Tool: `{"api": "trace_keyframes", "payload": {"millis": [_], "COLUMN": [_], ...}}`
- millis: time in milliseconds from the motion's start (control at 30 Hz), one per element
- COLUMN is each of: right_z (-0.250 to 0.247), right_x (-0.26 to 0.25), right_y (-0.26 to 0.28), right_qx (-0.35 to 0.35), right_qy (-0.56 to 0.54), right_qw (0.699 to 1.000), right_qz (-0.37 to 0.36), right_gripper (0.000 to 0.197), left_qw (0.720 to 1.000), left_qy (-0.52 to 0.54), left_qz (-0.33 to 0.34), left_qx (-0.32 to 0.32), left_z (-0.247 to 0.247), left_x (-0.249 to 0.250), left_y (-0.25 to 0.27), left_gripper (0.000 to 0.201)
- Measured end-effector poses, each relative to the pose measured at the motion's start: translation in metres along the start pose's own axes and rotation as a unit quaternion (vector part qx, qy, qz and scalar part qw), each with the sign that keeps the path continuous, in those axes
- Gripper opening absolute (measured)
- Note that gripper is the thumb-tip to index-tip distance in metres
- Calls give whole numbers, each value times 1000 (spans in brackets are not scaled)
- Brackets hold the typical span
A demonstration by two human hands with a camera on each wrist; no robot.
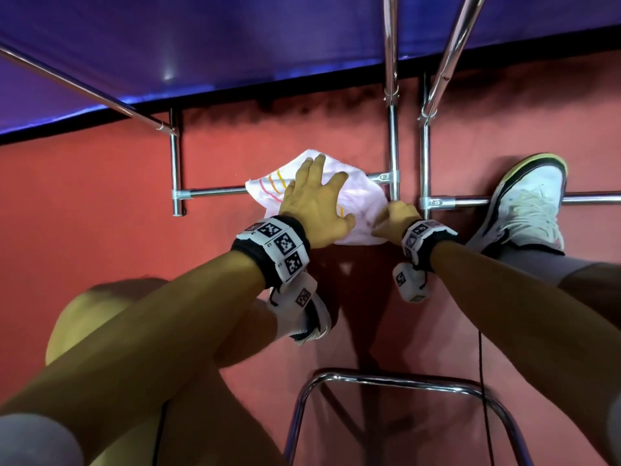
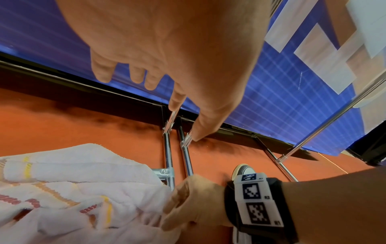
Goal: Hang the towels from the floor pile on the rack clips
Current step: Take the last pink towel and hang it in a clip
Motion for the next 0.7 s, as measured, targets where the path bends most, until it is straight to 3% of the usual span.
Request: {"api": "trace_keyframes", "payload": {"millis": [33,133,233,367,433,533,633,700], "right_z": [-10,-33,-69,-126,-156,-196,-226,-235], "right_x": [-10,-44,-87,-132,-149,-167,-174,-170], "right_y": [5,23,60,116,152,208,261,286], "right_qx": [23,67,88,95,113,156,211,244], "right_qy": [-39,-126,-207,-235,-237,-244,-254,-216], "right_qw": [999,988,964,940,928,910,887,887], "right_qz": [-16,-66,-143,-228,-266,-296,-322,-326], "right_gripper": [10,29,31,40,40,35,20,24], "left_qw": [1000,1000,998,984,972,947,906,874], "left_qy": [2,16,54,167,208,252,340,394], "left_qz": [3,16,21,54,105,128,153,180], "left_qx": [-5,-10,-14,11,41,151,203,219], "left_z": [-2,-12,-25,-47,-58,-87,-114,-136], "left_x": [0,-1,-3,6,19,26,38,51], "left_y": [0,2,10,28,39,63,90,109], "left_gripper": [80,87,95,96,69,19,15,16]}}
Point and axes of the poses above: each hand's wrist, its own y-axis away from the middle knuckle, its own z-axis out of the palm, x = y × z, the point moved 9 cm from there along -y, towards the middle knuckle, and after that the axes turned 6 degrees about y, right-handed, at the moved point
